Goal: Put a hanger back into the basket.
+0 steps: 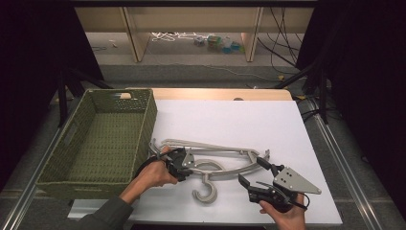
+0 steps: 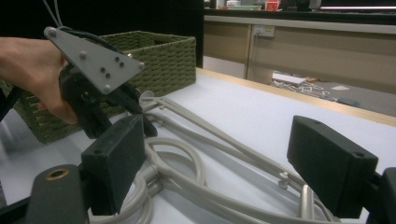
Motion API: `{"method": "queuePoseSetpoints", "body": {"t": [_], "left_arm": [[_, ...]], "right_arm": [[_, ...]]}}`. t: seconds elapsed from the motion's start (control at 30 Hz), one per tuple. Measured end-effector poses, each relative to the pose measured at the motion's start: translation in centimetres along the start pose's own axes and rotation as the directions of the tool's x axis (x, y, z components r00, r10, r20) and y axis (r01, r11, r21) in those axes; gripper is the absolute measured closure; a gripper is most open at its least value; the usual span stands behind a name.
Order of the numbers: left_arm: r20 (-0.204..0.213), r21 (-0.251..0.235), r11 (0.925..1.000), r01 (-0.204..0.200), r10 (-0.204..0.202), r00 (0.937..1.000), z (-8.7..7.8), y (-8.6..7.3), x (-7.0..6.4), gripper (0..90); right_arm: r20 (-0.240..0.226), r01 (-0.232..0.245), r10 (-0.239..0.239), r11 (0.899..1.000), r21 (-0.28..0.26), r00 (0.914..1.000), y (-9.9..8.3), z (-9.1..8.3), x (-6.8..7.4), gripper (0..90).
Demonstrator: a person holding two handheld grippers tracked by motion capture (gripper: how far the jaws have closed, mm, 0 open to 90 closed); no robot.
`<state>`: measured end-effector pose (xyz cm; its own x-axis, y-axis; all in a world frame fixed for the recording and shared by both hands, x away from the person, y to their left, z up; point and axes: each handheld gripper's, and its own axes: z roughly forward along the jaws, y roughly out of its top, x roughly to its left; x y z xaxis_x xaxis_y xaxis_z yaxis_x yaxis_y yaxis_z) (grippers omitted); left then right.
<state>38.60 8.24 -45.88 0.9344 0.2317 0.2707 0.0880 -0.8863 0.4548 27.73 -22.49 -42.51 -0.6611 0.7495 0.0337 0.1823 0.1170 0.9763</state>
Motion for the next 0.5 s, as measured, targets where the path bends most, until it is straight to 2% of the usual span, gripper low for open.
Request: {"method": "queuePoseSetpoints", "body": {"t": [0.27, 0.33, 0.5], "left_arm": [[0.002, 0.018, 0.9986, -0.051, 0.051, 0.9987, -0.14, 0.01, -0.09, 66.8], [-0.007, 0.027, 0.9963, -0.081, 0.082, 0.9966, -0.21, 0.15, -0.25, 68.9], [0.000, 0.021, 0.9943, -0.104, 0.104, 0.9945, -0.32, 0.36, -0.28, 71.5]], "right_arm": [[-0.003, -0.001, 0.001, 1.000, 0.001, 1.0000, 0.00, 0.00, -0.02, 21.1], [0.003, -0.001, 0.001, 1.000, 0.009, 1.0000, 0.00, -0.02, -0.02, 21.1], [0.003, 0.000, 0.000, 1.000, 0.009, 1.0000, 0.02, -0.04, -0.02, 21.6]]}}
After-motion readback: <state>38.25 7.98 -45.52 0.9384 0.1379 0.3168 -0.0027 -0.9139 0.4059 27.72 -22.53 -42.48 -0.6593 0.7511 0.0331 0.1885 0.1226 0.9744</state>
